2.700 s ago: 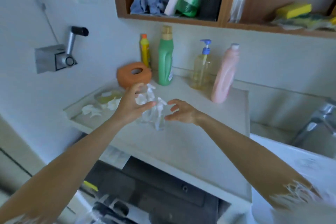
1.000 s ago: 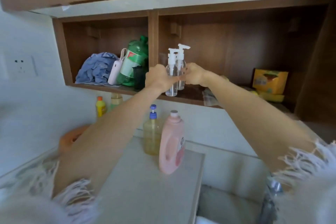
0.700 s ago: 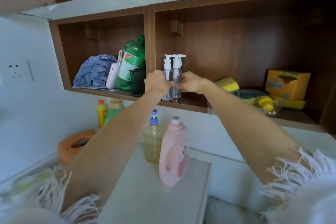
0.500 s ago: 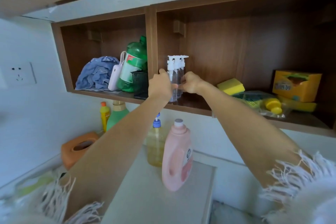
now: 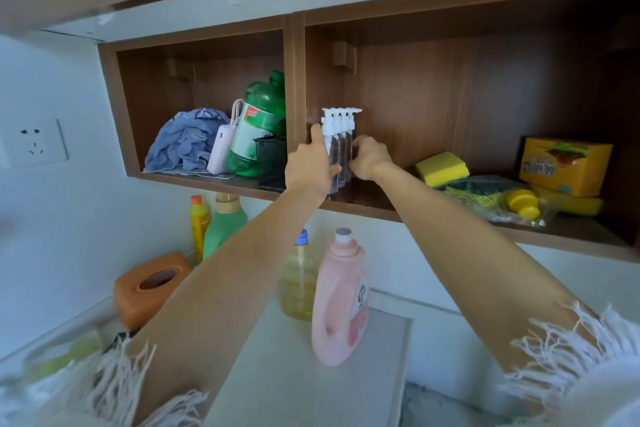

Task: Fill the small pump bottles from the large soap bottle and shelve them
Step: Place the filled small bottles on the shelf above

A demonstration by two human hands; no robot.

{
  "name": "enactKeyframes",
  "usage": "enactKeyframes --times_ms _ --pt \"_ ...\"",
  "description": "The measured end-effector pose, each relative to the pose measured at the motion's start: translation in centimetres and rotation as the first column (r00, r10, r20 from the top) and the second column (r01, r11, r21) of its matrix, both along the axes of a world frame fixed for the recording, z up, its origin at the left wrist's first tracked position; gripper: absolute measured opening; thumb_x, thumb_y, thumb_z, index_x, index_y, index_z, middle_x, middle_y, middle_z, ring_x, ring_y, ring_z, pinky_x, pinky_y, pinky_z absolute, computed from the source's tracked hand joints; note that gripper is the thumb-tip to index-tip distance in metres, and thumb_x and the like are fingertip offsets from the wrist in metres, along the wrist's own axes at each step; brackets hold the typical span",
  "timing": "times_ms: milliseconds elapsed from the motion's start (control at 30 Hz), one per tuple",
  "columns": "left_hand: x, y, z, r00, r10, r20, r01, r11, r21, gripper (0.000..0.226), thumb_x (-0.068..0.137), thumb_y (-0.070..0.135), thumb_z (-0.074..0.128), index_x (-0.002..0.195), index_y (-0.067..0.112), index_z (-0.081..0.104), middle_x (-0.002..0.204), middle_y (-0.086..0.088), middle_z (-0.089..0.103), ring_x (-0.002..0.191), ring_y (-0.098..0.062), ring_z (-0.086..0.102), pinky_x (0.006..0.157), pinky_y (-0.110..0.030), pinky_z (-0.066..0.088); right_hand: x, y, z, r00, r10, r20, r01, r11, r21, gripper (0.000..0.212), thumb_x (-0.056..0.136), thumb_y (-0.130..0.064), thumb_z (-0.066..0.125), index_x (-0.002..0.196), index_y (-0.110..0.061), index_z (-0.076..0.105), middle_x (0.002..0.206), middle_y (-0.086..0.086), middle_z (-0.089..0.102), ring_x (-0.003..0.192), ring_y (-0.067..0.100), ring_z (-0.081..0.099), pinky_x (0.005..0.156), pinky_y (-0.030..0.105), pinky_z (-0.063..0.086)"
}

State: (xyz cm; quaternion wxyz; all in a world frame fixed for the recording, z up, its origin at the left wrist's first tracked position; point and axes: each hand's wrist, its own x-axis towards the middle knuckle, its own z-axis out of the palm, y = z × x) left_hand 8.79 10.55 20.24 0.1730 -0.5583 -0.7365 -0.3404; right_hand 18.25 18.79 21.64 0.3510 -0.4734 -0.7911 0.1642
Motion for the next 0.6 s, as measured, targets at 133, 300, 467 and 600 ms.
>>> enactKeyframes --times_ms 133,300,467,600 --pt "-2.2 -3.0 -0.6 0.995 -0.097 -0.022 0.097 0.995 0.0 0.057 0.091 0.037 0.063 0.135 0.014 0.035 0.099 -0.014 0.067 0.096 -0.037 0.063 0.078 -0.043 0.05 1.3 -2.5 -0.6 0.985 0.005 -0.175 0.012 0.996 0.094 0.029 0.09 -0.01 0.056 0.118 -0.012 0.06 0.112 0.007 0.065 0.108 0.025 0.058 0.089 0.027 0.044" --pt "-7.1 -10.1 -2.2 0.971 -0.223 0.09 0.235 0.96 -0.15 0.052 0.089 0.037 0.064 0.135 0.018 0.046 0.116 -0.005 0.066 0.108 -0.027 0.061 0.09 -0.036 0.048 1.3 -9.4 -2.9 0.934 0.138 -0.329 -0.103 0.987 0.123 0.028 0.084 -0.009 0.063 0.111 -0.019 0.062 0.088 -0.004 0.067 0.089 0.013 0.064 0.082 0.017 0.045" --pt "-11.9 -18.5 -6.3 0.923 -0.284 0.261 0.313 0.946 -0.078 0.039 0.085 0.021 0.071 0.121 0.015 0.059 0.109 -0.008 0.068 0.093 -0.024 0.066 0.089 -0.033 0.049 -4.1 -16.5 -7.7 0.879 0.326 -0.349 -0.353 0.935 -0.017 0.031 0.082 -0.005 0.07 0.108 -0.018 0.06 0.087 0.002 0.061 0.081 0.015 0.059 0.075 0.025 0.049" --pt "-17.2 -25.4 -10.9 0.917 -0.227 0.329 0.267 0.96 -0.082 0.025 0.083 0.015 0.073 0.107 0.009 0.067 0.104 -0.009 0.07 0.095 -0.025 0.067 0.095 -0.031 0.047 -9.9 -21.0 -14.2 0.887 0.422 -0.187 -0.456 0.865 -0.209 0.039 0.083 -0.014 0.073 0.119 -0.018 0.058 0.096 -0.001 0.057 0.085 0.014 0.056 0.067 0.02 0.044"
